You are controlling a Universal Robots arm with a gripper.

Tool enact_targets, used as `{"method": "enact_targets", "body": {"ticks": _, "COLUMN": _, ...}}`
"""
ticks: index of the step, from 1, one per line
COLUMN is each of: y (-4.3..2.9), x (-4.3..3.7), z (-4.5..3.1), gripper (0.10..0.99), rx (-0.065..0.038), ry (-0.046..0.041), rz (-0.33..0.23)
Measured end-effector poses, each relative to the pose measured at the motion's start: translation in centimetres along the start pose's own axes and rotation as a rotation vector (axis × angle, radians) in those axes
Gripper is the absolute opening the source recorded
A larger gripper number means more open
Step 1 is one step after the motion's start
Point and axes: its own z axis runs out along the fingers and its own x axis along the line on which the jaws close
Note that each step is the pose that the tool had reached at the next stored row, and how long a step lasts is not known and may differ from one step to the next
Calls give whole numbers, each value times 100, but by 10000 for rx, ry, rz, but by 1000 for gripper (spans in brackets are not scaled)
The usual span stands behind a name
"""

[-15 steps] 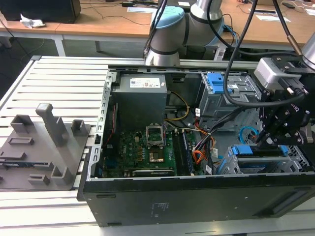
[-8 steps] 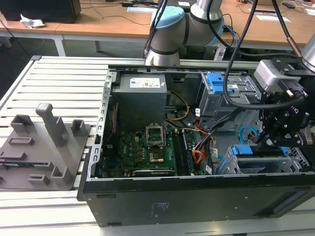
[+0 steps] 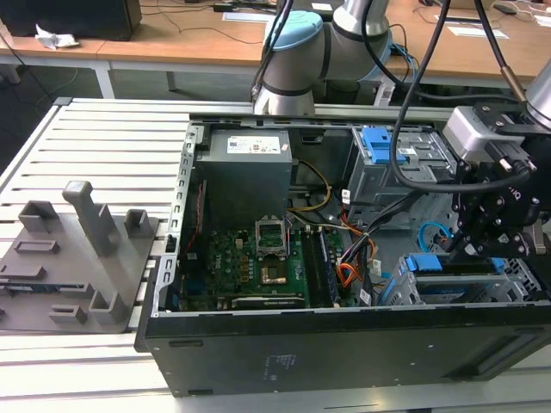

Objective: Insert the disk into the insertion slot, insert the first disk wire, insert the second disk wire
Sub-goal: 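Insert the second disk wire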

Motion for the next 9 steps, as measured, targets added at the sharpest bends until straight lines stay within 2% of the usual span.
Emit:
{"method": "enact_targets", "body": {"ticks": 1, "y": 0, "x": 1, "z": 0, "gripper": 173, "rx": -1, "ry": 1, "rz": 0}}
{"method": "enact_targets", "body": {"ticks": 2, "y": 0, "x": 1, "z": -4, "gripper": 235, "rx": -1, "ry": 5, "rz": 0}}
{"method": "enact_targets", "body": {"ticks": 3, "y": 1, "x": 1, "z": -23, "gripper": 235, "rx": -1, "ry": 2, "rz": 0}}
{"method": "enact_targets", "body": {"ticks": 5, "y": 6, "x": 1, "z": -119, "gripper": 235, "rx": -1, "ry": 4, "rz": 0}}
{"method": "enact_targets", "body": {"ticks": 6, "y": 11, "x": 1, "z": -222, "gripper": 235, "rx": -1, "ry": 4, "rz": 0}}
{"method": "enact_targets", "body": {"ticks": 7, "y": 14, "x": -5, "z": -280, "gripper": 235, "rx": -1, "ry": 5, "rz": 0}}
{"method": "enact_targets", "body": {"ticks": 8, "y": 15, "x": -7, "z": -307, "gripper": 224, "rx": -1, "ry": 3, "rz": 1}}
{"method": "enact_targets", "body": {"ticks": 9, "y": 15, "x": -7, "z": -312, "gripper": 106, "rx": -1, "ry": 2, "rz": 0}}
